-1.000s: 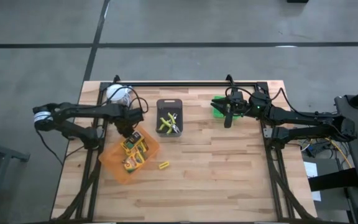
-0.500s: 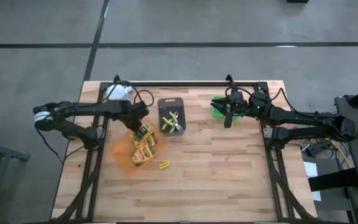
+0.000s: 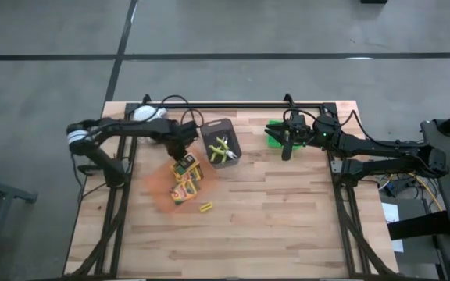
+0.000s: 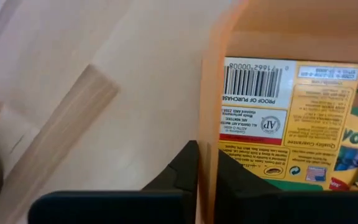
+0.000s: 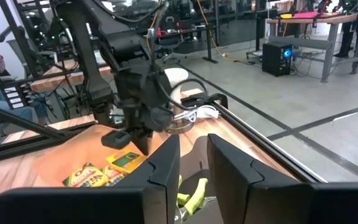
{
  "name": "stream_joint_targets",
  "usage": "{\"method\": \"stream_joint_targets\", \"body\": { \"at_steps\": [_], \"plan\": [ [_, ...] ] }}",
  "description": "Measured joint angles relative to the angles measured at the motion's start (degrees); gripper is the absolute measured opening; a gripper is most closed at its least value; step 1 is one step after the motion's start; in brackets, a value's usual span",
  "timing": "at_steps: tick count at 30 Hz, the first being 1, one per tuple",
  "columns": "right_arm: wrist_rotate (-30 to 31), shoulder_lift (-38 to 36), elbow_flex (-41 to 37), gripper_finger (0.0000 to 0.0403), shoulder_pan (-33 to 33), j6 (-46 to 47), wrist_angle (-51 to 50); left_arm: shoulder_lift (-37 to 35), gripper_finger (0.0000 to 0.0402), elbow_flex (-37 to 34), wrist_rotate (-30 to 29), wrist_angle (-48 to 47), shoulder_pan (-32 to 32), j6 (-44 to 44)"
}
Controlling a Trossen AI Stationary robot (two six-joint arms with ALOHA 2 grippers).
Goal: Pick & Place School Supplies
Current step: Adjust the orange bin
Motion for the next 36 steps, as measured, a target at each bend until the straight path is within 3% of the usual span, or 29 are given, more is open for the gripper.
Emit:
{"method": "stream_joint_targets", "body": {
  "at_steps": [8, 20, 29, 36],
  "plan": [
    [0.01, 0.0, 0.0, 0.0068, 0.0, 0.0, 0.0, 9.83, 0.0011, 11.01, 0.07, -2.53, 0.02, 5.68],
    [0.0, -0.02, 0.0, 0.0084, 0.0, 0.0, -0.02, 18.52, 0.0013, 23.26, -0.23, -3.12, 0.83, 10.54],
    [0.02, -0.07, 0.0, 0.0084, -0.01, 0.0, -0.02, 22.39, 0.0019, 28.09, -0.22, -4.87, 1.05, 10.83],
    [0.02, -0.07, 0.0, 0.0071, 0.0, 0.0, -0.02, 21.02, 0.0021, 27.9, -0.24, -9.04, 1.25, 10.56]
  ]
}}
